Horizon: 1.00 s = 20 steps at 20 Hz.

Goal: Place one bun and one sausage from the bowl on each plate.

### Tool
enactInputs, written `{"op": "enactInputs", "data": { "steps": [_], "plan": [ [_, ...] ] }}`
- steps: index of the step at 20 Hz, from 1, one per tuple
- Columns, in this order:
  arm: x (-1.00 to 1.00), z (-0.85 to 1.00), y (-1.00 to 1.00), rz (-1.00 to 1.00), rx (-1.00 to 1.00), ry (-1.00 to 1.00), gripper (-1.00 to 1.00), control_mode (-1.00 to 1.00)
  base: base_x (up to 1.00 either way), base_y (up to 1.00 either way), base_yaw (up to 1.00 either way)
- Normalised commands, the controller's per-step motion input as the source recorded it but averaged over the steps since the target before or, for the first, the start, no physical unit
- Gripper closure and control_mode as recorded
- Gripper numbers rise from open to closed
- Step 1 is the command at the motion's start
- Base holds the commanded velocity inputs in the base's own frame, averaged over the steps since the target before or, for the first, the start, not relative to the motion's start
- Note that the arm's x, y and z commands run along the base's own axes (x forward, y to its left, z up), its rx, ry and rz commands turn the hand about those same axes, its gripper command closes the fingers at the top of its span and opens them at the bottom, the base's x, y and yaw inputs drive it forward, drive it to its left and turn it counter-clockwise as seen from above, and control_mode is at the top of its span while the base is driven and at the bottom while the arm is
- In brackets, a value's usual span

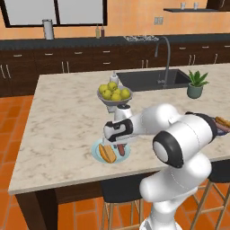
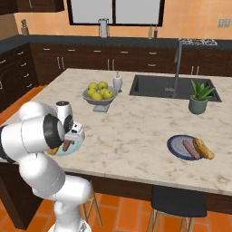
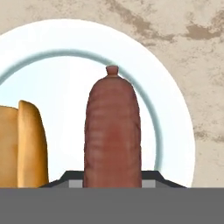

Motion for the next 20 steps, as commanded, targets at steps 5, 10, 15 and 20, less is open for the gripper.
{"op": "enactInputs", "data": {
  "steps": [5,10,15,20],
  "plan": [
    [0.17,0.01,0.0,0.0,0.0,0.0,-1.0,-1.0,0.0,0.0,0.0],
    [-0.15,0.34,-0.09,0.0,0.01,-0.02,-1.0,-1.0,0.0,0.0,0.0],
    [-0.87,0.6,-0.59,0.0,0.03,-0.01,-1.0,-1.0,0.0,0.0,0.0],
    [-0.93,0.7,-0.55,0.0,0.07,0.0,-1.0,-1.0,0.0,0.0,0.0]
  ]
}}
